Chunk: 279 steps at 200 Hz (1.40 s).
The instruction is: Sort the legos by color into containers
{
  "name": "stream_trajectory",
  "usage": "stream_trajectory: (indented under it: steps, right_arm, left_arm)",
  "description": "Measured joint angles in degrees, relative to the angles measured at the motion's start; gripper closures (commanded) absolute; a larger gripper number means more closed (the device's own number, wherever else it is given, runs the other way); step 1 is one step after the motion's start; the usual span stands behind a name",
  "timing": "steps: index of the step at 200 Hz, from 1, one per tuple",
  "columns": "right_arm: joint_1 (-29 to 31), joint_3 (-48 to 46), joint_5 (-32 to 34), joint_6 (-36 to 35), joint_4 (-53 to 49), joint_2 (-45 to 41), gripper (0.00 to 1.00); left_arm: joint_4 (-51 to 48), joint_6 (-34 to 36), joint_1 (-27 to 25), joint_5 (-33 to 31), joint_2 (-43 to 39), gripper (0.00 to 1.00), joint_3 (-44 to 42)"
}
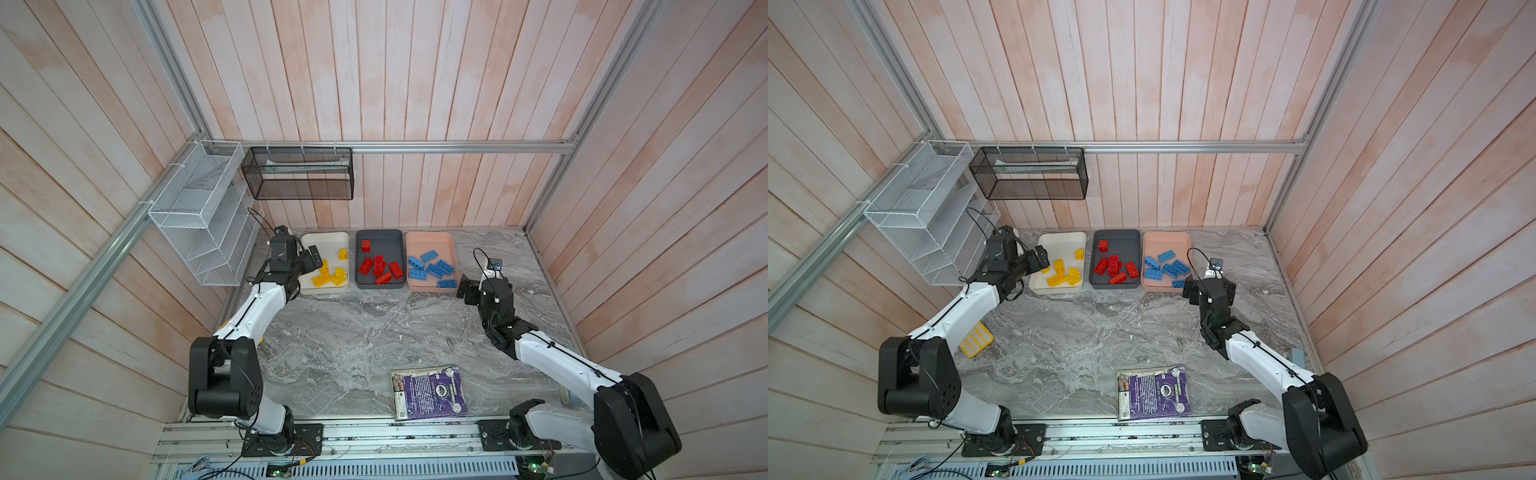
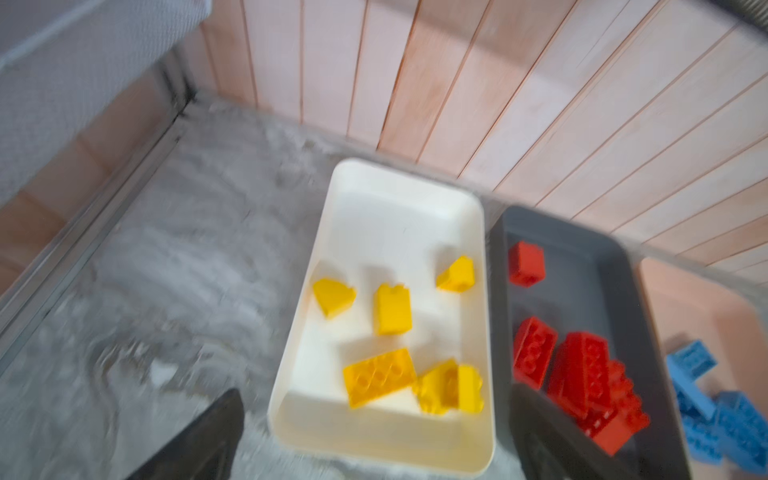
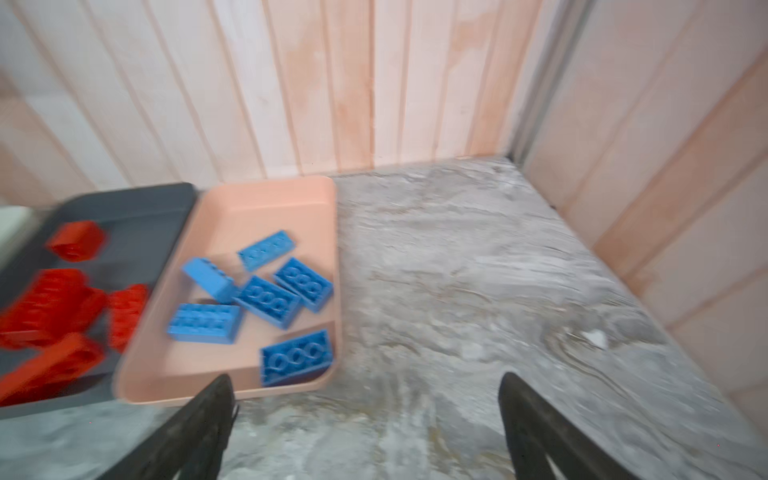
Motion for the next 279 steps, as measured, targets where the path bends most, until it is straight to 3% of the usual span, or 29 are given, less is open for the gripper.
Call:
stream_trajectory:
  steps: [44, 102, 157, 201, 279]
  right_arm:
    - [-9.2, -5.8, 3.1, -2.5, 8.9, 5.6, 0.0]
    - [-14.9, -19.0, -0.3, -4.2, 37.2, 11.2, 0.01]
    - [-17.8, -18.7, -13.2, -6.7, 48.5, 16.7, 0.03]
    - [-18.3, -19.1, -17.6, -7.7, 51.8, 17.4, 0.0]
    - [-18.3, -19.1, -18.9, -7.9, 52.3, 17.5, 0.0]
  left_arm:
    - [14.1, 7.5, 0.3, -5.5, -3.7, 0.0, -20.5]
    - [26.4, 13.9, 0.8, -3.7, 5.0, 0.0, -21.2]
    - [40.0, 15.6, 3.0, 0.2, 6.1, 0.01, -24.0]
    - [62.3, 15.2, 2.8, -1.6, 3.2, 0.0, -43.1]
    - [69.4, 14.6, 2.6, -4.0, 3.5, 0.0, -42.3]
